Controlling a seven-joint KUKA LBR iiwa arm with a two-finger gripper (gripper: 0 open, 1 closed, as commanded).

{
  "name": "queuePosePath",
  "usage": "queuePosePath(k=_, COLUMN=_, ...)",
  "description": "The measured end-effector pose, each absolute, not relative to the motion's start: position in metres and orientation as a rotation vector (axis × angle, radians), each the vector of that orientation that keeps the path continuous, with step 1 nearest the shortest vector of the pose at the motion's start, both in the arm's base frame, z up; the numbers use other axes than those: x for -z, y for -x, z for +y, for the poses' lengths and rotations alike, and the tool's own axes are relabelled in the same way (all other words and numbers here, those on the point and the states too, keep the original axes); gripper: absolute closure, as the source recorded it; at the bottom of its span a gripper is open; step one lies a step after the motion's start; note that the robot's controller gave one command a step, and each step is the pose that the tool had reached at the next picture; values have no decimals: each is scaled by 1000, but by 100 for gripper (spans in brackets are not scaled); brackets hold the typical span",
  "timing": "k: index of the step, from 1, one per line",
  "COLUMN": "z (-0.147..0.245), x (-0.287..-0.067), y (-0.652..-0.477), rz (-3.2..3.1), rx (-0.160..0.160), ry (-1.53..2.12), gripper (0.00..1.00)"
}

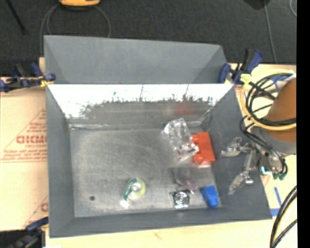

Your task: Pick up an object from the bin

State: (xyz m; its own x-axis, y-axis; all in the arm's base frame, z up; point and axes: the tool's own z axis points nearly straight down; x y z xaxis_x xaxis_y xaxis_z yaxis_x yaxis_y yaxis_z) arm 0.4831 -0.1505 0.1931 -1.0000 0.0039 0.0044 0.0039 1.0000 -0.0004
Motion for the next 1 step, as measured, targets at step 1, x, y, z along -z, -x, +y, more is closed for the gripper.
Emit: queuePosePath(k=1, z=-87, x=-76, y=-492, rz=-3040, rx=-11, ry=-820, gripper=0)
